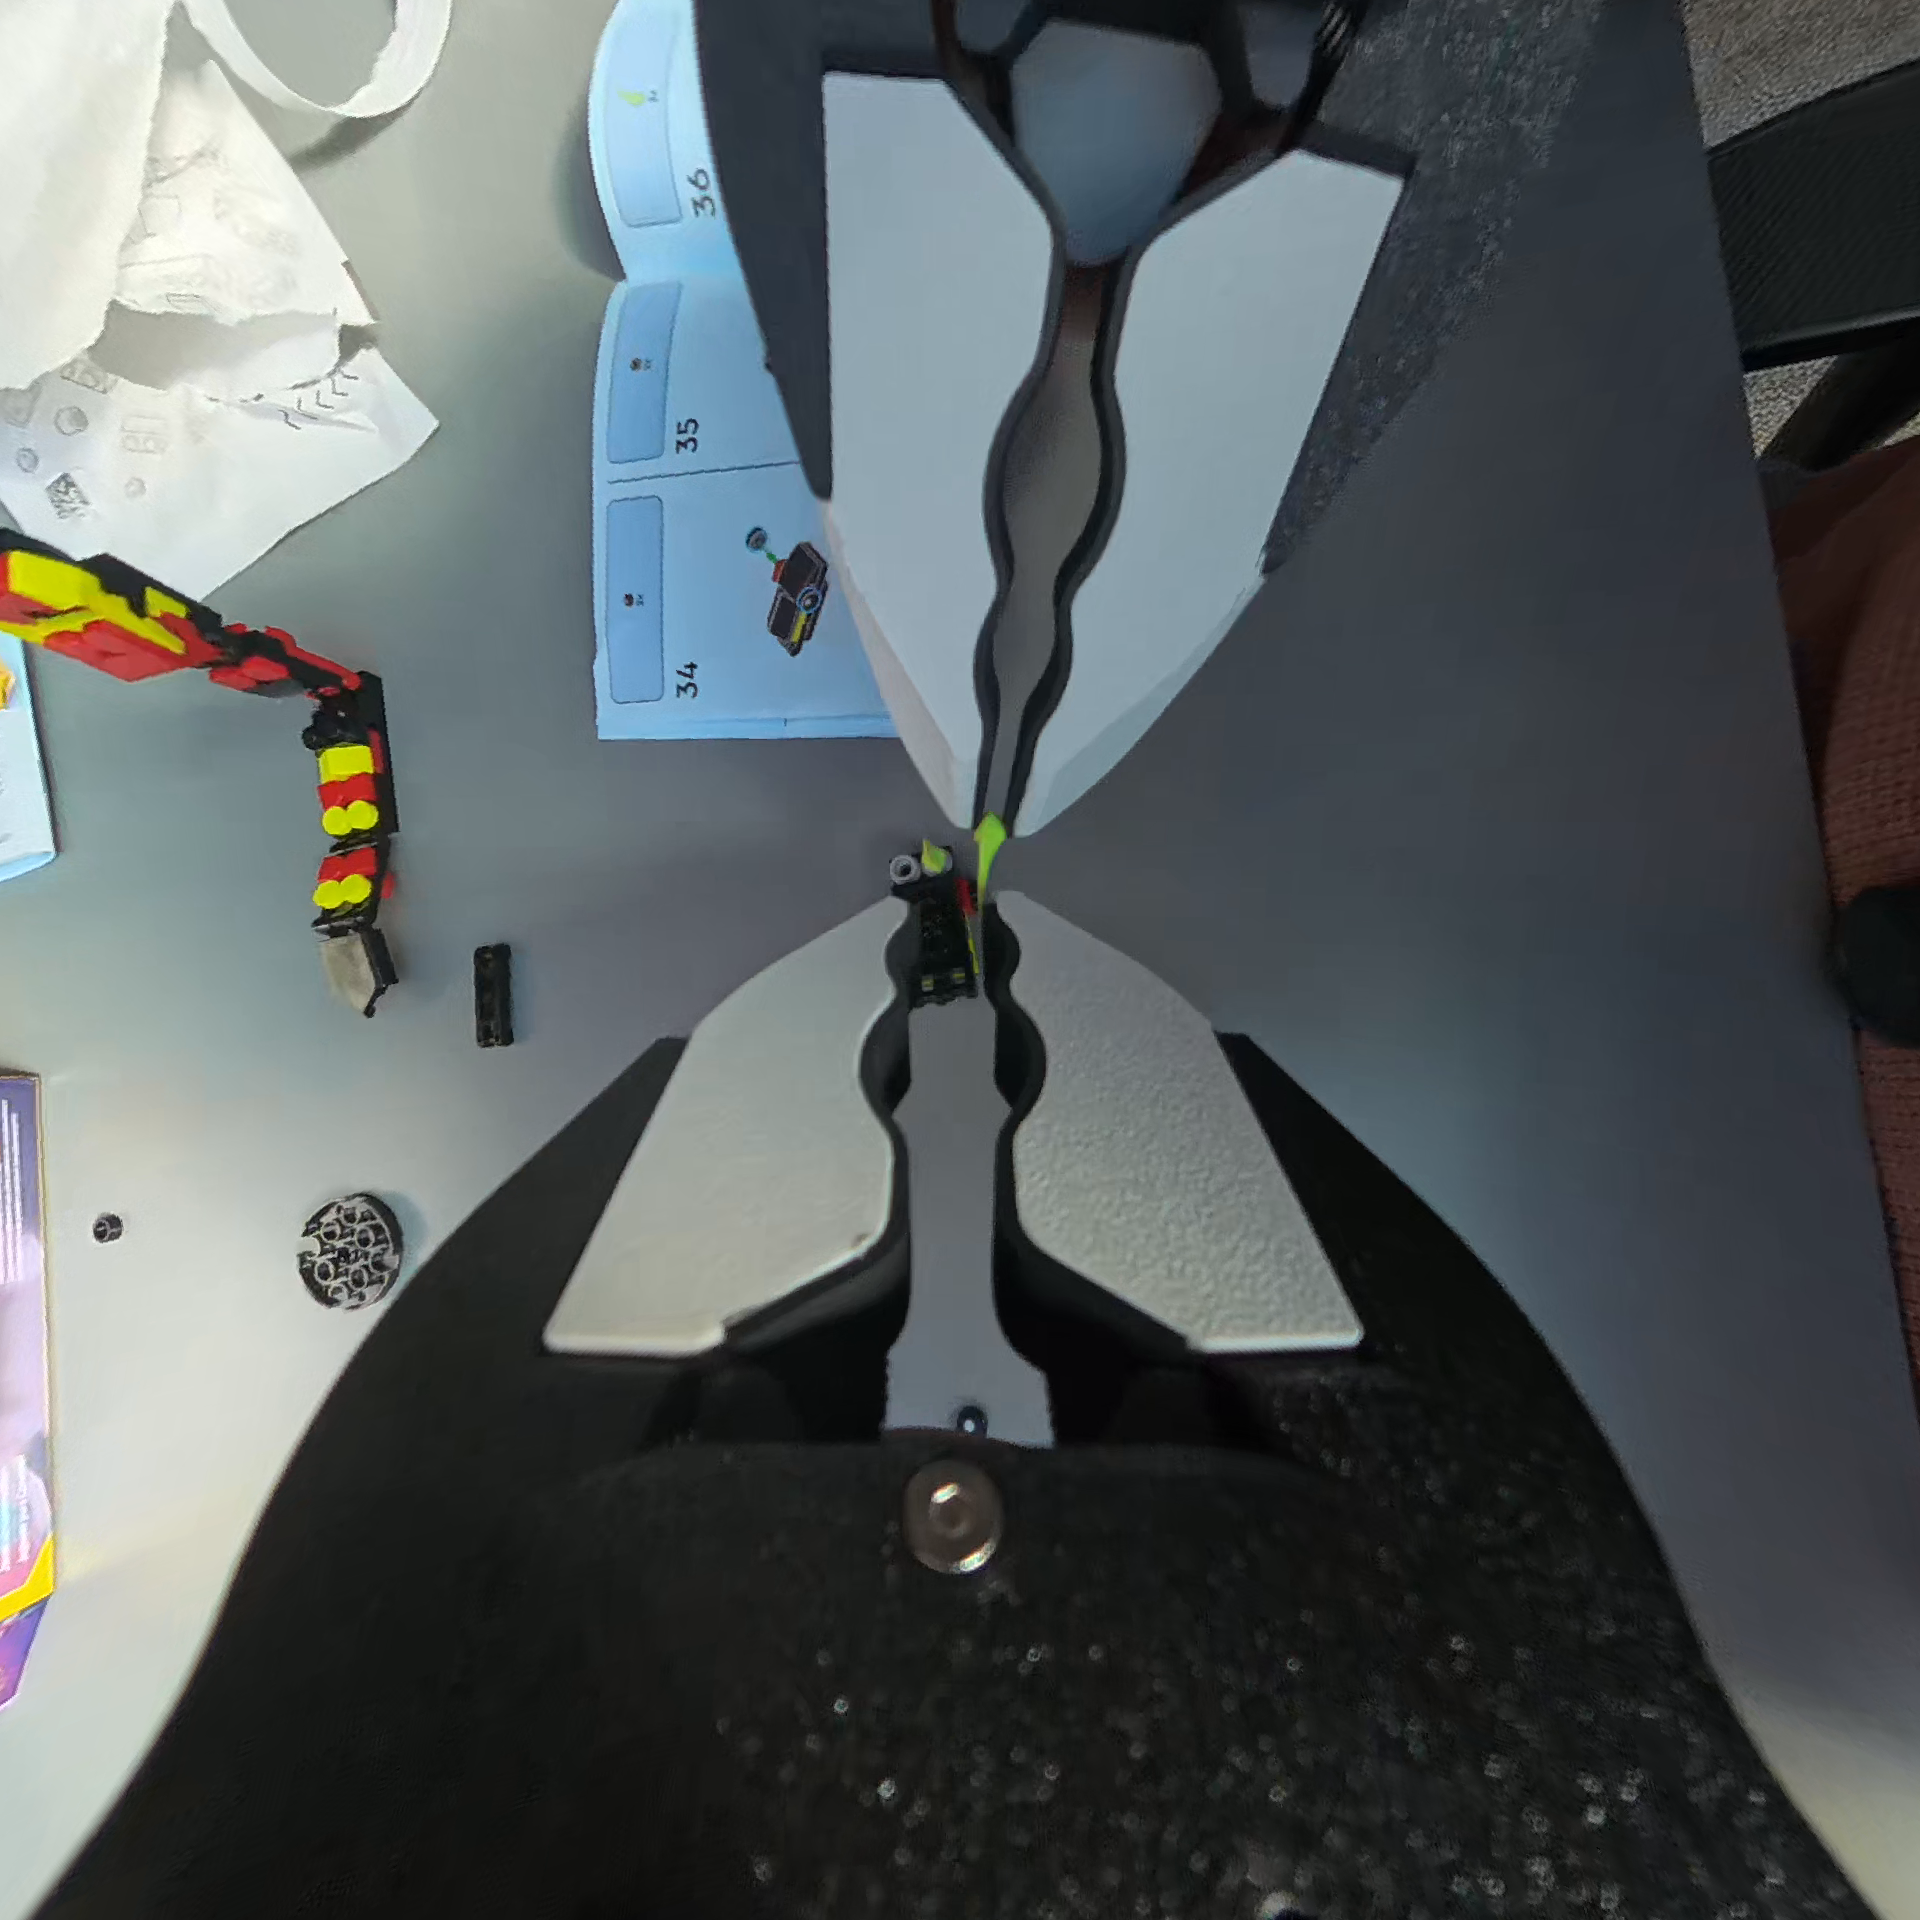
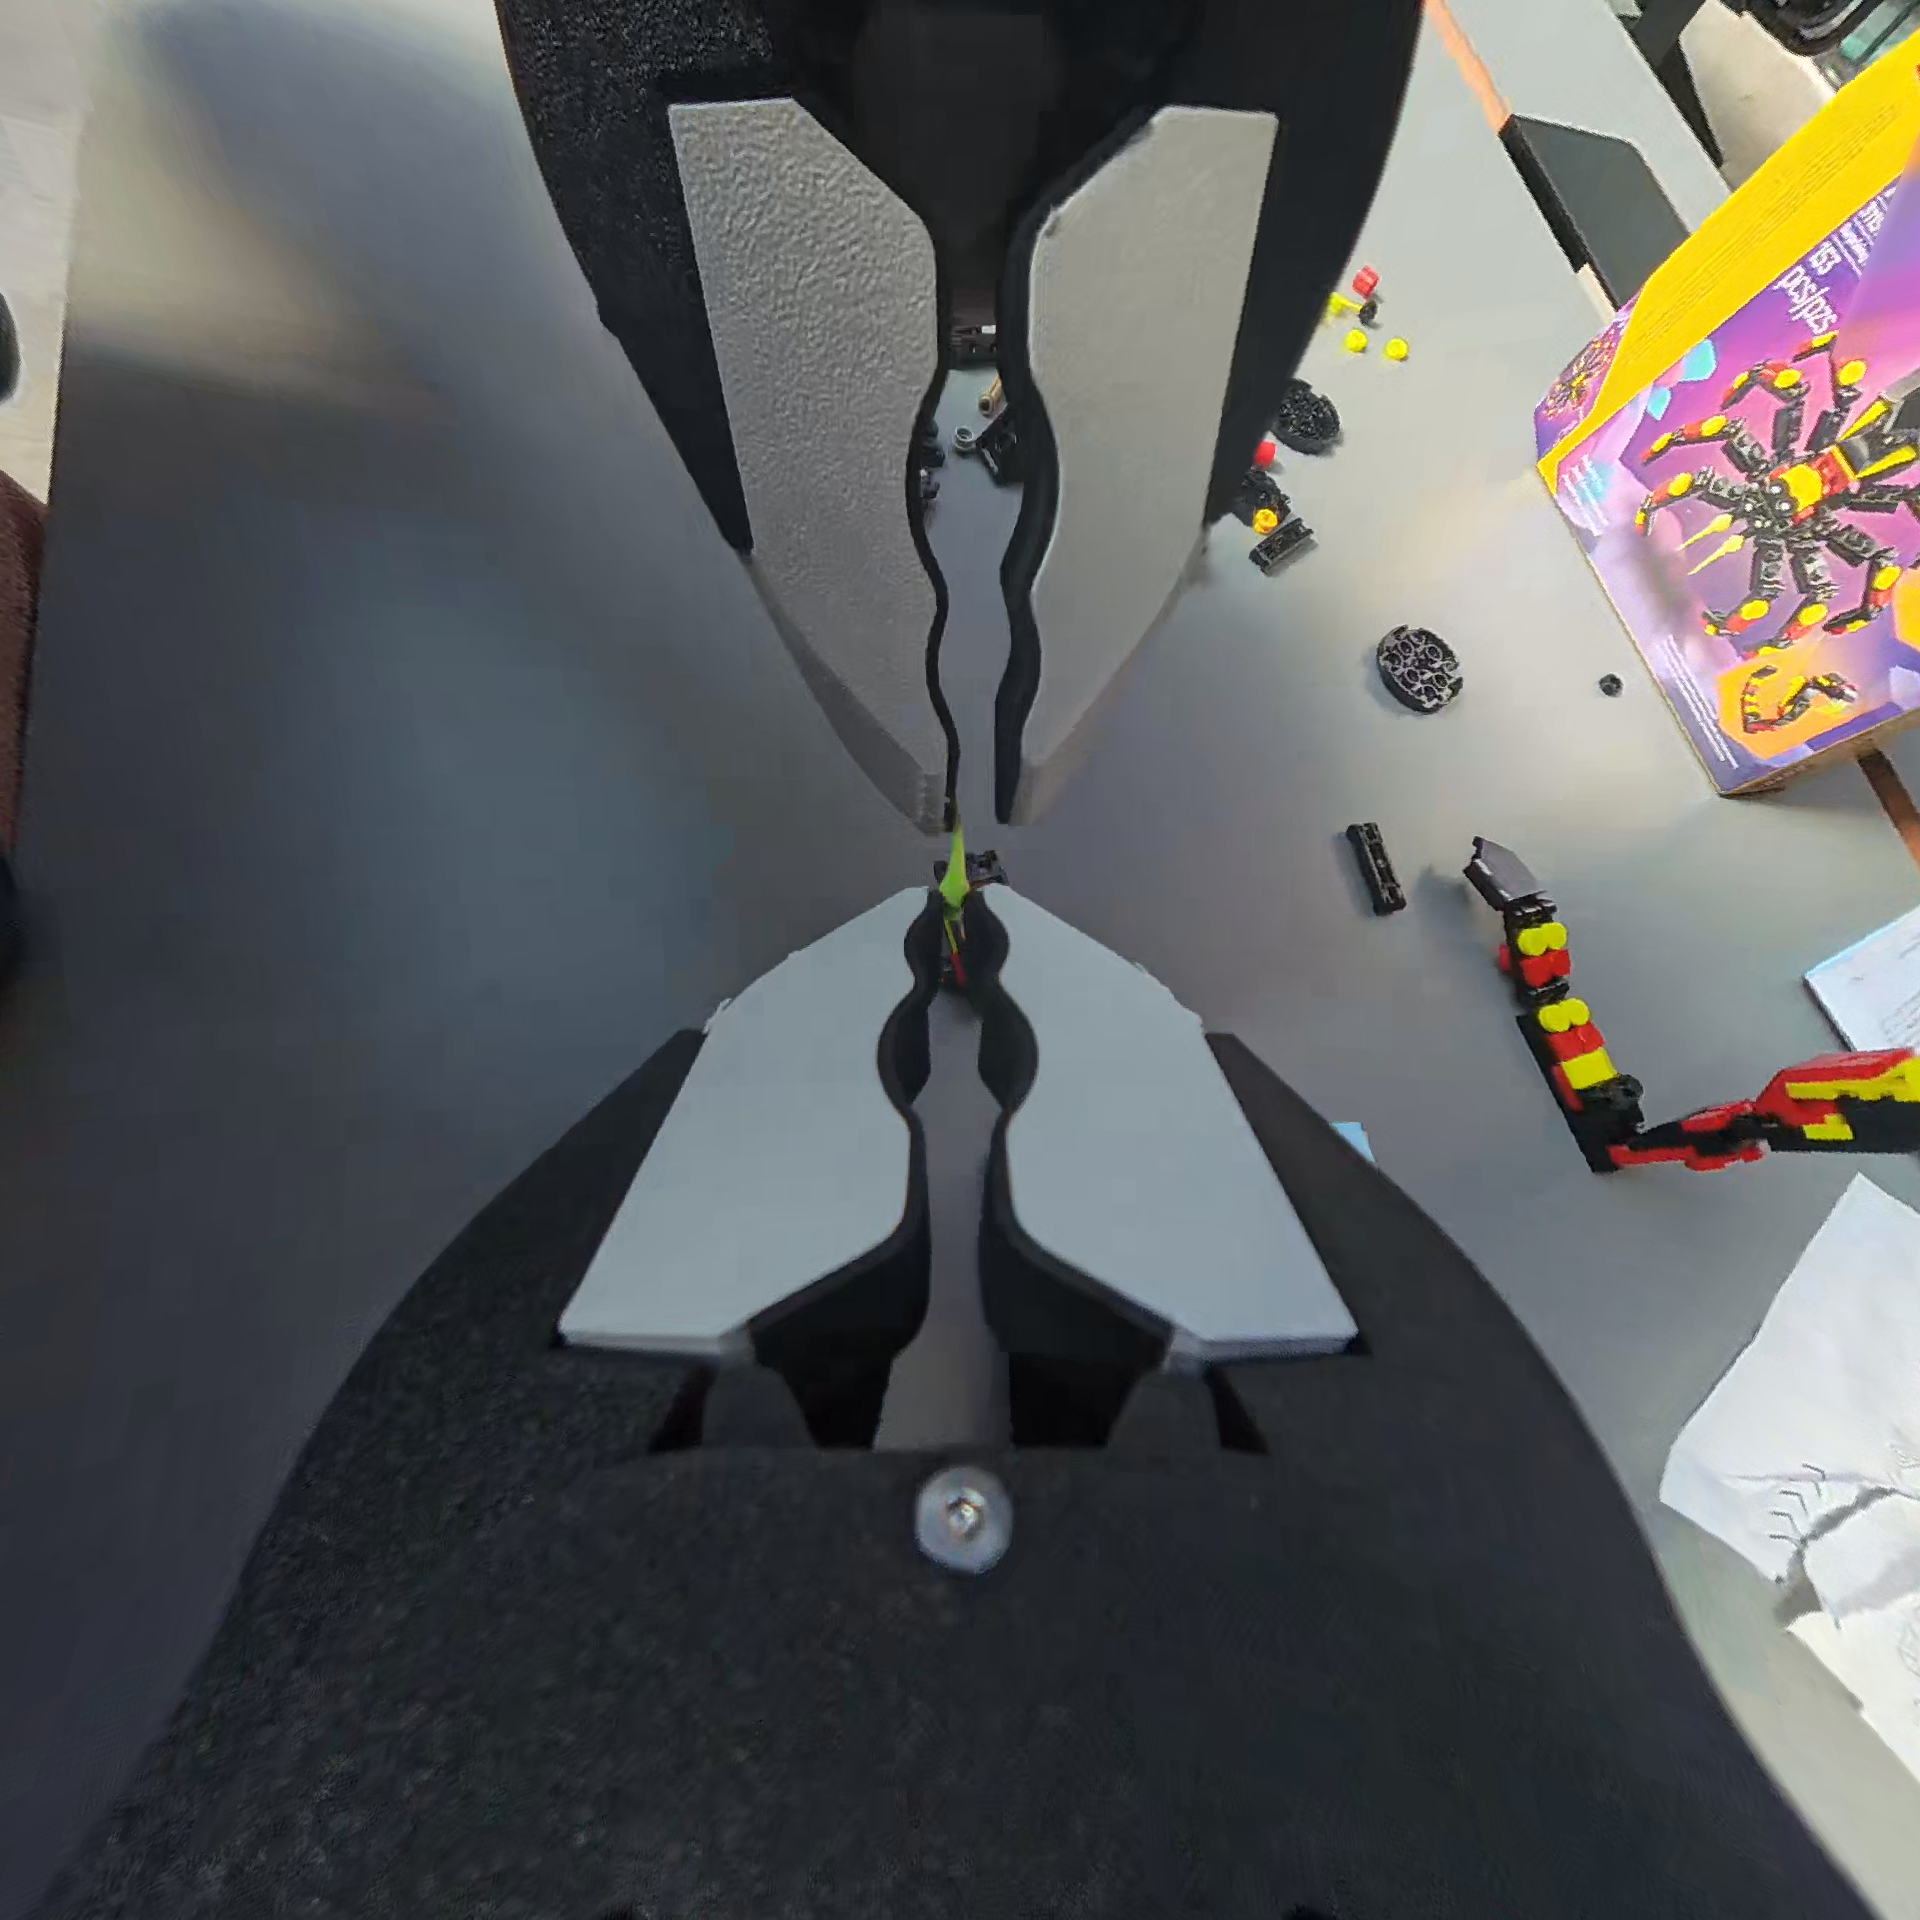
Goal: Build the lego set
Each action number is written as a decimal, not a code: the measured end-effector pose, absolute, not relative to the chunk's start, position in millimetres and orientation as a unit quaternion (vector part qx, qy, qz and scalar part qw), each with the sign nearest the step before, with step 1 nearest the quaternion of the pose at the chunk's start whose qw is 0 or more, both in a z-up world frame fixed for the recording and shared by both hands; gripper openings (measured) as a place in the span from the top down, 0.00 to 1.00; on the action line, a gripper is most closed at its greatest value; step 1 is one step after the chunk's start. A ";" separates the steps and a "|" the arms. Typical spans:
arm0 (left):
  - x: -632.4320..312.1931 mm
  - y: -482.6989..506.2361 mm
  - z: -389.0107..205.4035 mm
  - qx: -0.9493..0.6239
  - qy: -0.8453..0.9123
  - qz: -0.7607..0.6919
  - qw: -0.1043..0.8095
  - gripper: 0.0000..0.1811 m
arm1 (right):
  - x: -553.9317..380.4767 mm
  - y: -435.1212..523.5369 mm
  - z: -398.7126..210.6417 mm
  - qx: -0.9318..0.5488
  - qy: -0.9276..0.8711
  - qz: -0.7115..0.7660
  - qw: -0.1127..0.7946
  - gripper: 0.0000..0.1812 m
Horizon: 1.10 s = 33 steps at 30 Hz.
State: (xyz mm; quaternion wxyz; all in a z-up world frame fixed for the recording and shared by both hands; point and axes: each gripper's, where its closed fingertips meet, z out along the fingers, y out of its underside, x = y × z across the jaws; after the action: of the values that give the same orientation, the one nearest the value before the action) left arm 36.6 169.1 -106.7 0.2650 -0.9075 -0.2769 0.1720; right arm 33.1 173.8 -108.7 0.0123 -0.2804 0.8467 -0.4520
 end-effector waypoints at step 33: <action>30.7 157.2 -83.6 -0.788 -0.327 0.196 0.483 1.00 | 23.2 181.0 -92.8 -0.175 0.811 -0.541 0.138 0.96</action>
State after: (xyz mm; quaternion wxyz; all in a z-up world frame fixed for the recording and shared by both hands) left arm 30.7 157.2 -83.6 0.4830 -0.7883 -0.3271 0.1957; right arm 23.2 181.0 -92.8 0.1381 -0.1750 0.8110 -0.5409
